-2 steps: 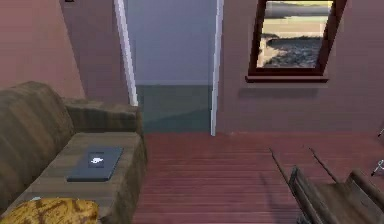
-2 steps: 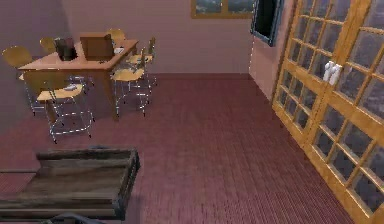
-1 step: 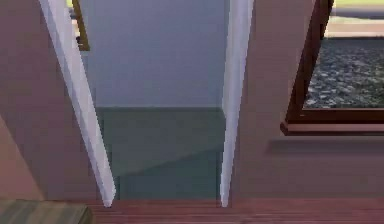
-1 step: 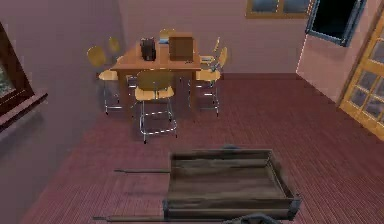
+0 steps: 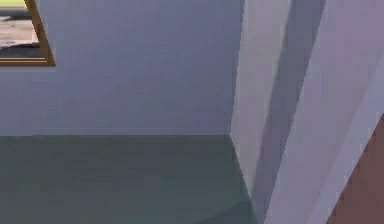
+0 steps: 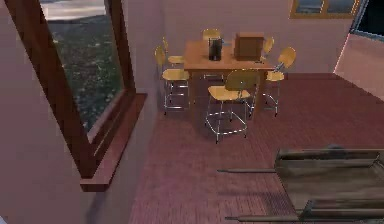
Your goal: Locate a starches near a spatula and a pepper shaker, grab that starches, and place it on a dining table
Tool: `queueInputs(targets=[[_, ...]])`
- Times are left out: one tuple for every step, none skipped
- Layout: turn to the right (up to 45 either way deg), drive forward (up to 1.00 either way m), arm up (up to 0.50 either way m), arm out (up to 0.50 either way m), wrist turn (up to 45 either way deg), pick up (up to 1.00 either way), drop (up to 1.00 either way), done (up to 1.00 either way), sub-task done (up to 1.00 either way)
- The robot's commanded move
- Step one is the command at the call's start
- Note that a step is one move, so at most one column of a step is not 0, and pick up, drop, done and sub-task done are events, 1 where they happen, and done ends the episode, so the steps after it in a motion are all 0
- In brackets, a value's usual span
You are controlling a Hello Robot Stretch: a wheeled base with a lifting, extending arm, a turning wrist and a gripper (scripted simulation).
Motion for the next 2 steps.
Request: queueInputs(targets=[[-27.0,0.00,0.00,0.00,0.0,0.00,0.00,0.00,0.00],[0.0,0.75,0.00,0.00,0.0,0.00,0.00,0.00,0.00]])
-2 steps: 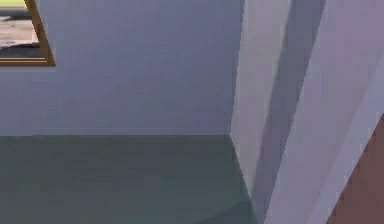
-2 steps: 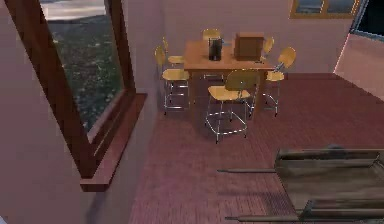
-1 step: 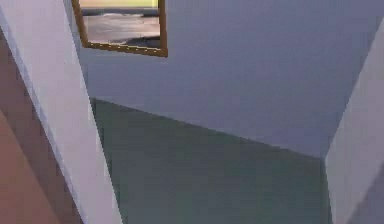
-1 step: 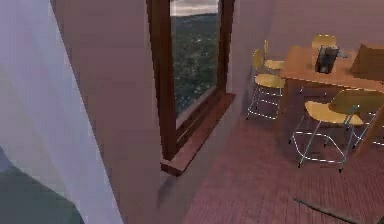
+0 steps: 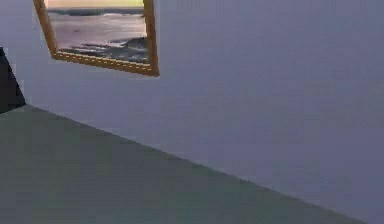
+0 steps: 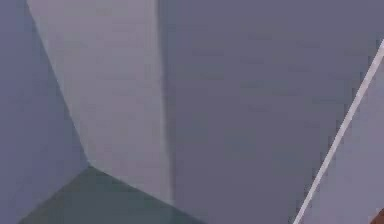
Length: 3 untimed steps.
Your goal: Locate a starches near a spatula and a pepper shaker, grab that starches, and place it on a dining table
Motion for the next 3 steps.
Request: queueInputs(targets=[[-45.0,0.00,0.00,0.00,0.0,0.00,0.00,0.00,0.00],[-12.0,0.00,0.00,0.00,0.0,0.00,0.00,0.00,0.00],[0.0,1.00,0.00,0.00,0.0,0.00,0.00,0.00,0.00]])
